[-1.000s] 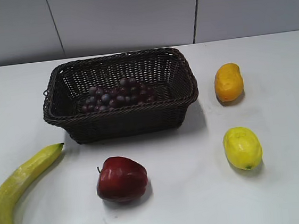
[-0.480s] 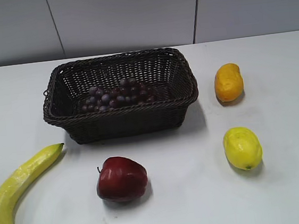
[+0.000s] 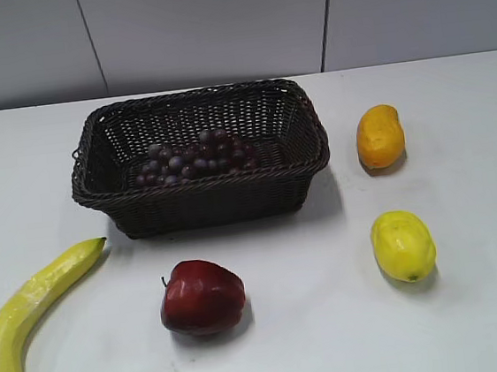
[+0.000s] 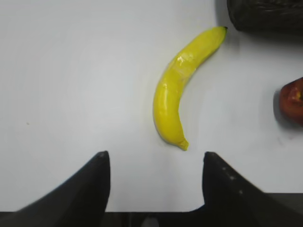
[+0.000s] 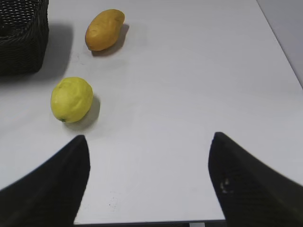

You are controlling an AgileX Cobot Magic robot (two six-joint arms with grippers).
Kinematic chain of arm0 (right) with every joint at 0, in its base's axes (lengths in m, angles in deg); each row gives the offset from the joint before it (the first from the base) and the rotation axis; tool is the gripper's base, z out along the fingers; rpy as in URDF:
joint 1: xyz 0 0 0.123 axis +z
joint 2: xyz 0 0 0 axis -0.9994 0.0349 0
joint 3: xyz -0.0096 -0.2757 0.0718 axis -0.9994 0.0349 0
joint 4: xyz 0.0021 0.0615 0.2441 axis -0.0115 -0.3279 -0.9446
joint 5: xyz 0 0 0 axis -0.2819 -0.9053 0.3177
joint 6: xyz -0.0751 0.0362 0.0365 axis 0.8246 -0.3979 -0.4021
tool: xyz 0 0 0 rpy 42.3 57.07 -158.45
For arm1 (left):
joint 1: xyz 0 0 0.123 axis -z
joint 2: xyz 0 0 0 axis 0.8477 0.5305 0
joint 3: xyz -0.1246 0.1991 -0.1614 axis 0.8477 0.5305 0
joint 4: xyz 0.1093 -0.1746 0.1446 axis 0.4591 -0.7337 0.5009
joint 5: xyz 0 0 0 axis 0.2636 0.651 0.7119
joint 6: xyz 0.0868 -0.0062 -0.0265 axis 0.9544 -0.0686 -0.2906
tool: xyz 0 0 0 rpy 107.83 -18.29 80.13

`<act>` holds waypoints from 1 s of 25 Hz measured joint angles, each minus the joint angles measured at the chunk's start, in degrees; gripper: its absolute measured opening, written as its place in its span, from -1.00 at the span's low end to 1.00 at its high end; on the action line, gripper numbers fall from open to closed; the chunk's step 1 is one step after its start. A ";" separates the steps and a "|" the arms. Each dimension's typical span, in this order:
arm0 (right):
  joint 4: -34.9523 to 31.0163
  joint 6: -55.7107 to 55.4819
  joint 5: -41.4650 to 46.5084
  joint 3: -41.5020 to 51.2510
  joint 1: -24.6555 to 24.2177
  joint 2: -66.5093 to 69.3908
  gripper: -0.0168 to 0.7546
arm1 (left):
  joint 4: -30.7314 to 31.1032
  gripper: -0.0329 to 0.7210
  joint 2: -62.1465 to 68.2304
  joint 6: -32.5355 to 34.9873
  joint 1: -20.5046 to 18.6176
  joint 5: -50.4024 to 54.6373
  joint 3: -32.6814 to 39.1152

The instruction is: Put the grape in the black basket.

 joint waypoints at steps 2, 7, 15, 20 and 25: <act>0.00 0.00 0.00 0.00 0.00 0.00 0.58 | 1.67 0.64 -6.00 -1.64 0.38 -0.23 1.92; 0.00 0.00 0.00 0.00 0.00 0.00 0.58 | 3.71 0.56 -15.37 -2.98 0.90 2.13 4.11; 0.00 0.00 0.00 0.00 0.00 0.00 0.58 | 7.92 0.46 -24.63 -3.19 1.68 4.71 5.84; 0.00 0.00 0.01 0.00 0.00 0.00 0.58 | 9.65 0.46 -24.81 -3.19 1.68 1.28 7.06; 0.00 0.00 0.01 0.00 0.00 0.00 0.58 | 9.97 0.45 -24.93 -3.29 1.68 -0.90 8.03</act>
